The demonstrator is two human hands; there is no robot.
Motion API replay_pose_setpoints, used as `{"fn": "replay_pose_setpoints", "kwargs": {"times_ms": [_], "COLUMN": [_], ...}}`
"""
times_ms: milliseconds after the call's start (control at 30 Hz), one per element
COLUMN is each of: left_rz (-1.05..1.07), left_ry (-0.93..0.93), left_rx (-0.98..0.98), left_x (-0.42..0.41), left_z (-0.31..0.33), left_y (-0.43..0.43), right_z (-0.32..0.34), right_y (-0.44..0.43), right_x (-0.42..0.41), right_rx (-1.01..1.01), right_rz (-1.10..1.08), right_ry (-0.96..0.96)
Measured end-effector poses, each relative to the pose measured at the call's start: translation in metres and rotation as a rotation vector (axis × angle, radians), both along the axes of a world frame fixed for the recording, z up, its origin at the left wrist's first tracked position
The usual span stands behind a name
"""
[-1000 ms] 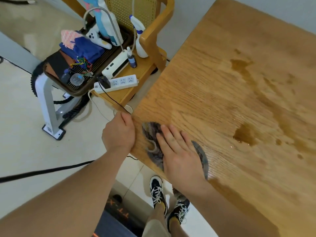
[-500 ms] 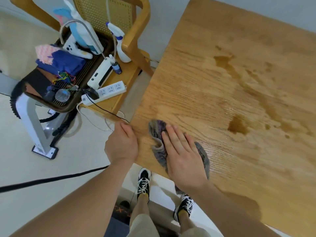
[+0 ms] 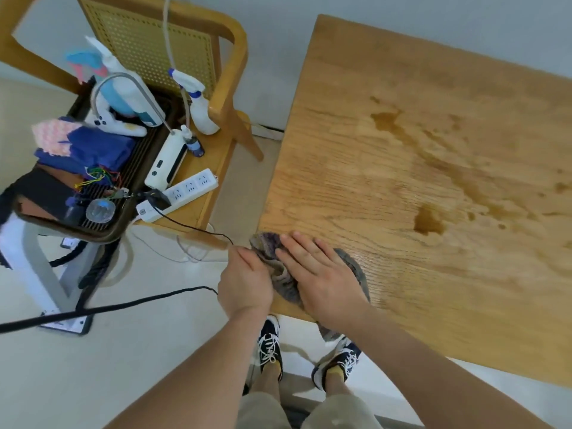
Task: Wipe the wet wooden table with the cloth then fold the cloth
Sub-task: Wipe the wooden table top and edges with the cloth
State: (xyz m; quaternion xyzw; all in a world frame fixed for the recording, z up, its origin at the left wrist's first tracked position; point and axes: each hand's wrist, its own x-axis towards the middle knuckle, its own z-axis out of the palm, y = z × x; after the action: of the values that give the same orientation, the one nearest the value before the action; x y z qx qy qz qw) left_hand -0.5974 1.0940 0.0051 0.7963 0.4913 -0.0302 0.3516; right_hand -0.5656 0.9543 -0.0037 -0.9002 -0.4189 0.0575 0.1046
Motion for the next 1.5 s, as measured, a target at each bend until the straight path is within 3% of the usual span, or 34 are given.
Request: {"fn": "replay_pose_setpoints", "kwargs": {"times_ms": [233,433,533,667,733,867,1000,1133,1233,1400,1500], "left_rz": [-0.047,-0.072,-0.174,-0.466,-0.590,-0.610,-0.790,-0.739,-0.708,-0.683,-0.676], "left_ry": [0.014,0.008,-0.018,-0.041,-0.047,0.011,0.078,0.118,0.097,0.082,0.072], "left_rx": [0.044,0.113,0.186,0.340,0.418,0.411,0.452,0.516,0.504,0.514,0.515], "left_x": [-0.002,-0.002,0.002,0.003,0.004,0.042,0.082,0.081,0.083,0.082,0.079], "left_z": [-0.004,-0.002,-0.002,0.002,0.004,0.018,0.017,0.003,0.003,0.001,0.002], "left_y": [-0.001,-0.002,-0.002,0.007,0.011,-0.003,-0.039,-0.046,-0.046,-0.047,-0.047], "right_z": [0.003,0.003,0.004,0.005,0.005,0.005,0.007,0.012,0.013,0.010,0.009], "right_y": [0.033,-0.023,-0.021,0.008,0.000,-0.055,-0.116,-0.155,-0.135,-0.080,-0.122], "right_x": [0.048,-0.004,0.044,0.084,0.050,-0.016,-0.006,0.002,0.027,0.039,0.031], "right_rx": [0.023,-0.069,-0.086,-0.082,-0.097,-0.128,-0.127,-0.161,-0.154,-0.137,-0.161], "right_rz": [-0.473,-0.133,-0.307,-0.527,-0.444,-0.215,-0.482,-0.752,-0.853,-0.620,-0.390], "right_ry": [-0.005,0.007,-0.002,0.031,0.003,0.007,-0.039,-0.064,-0.011,-0.006,-0.023]}}
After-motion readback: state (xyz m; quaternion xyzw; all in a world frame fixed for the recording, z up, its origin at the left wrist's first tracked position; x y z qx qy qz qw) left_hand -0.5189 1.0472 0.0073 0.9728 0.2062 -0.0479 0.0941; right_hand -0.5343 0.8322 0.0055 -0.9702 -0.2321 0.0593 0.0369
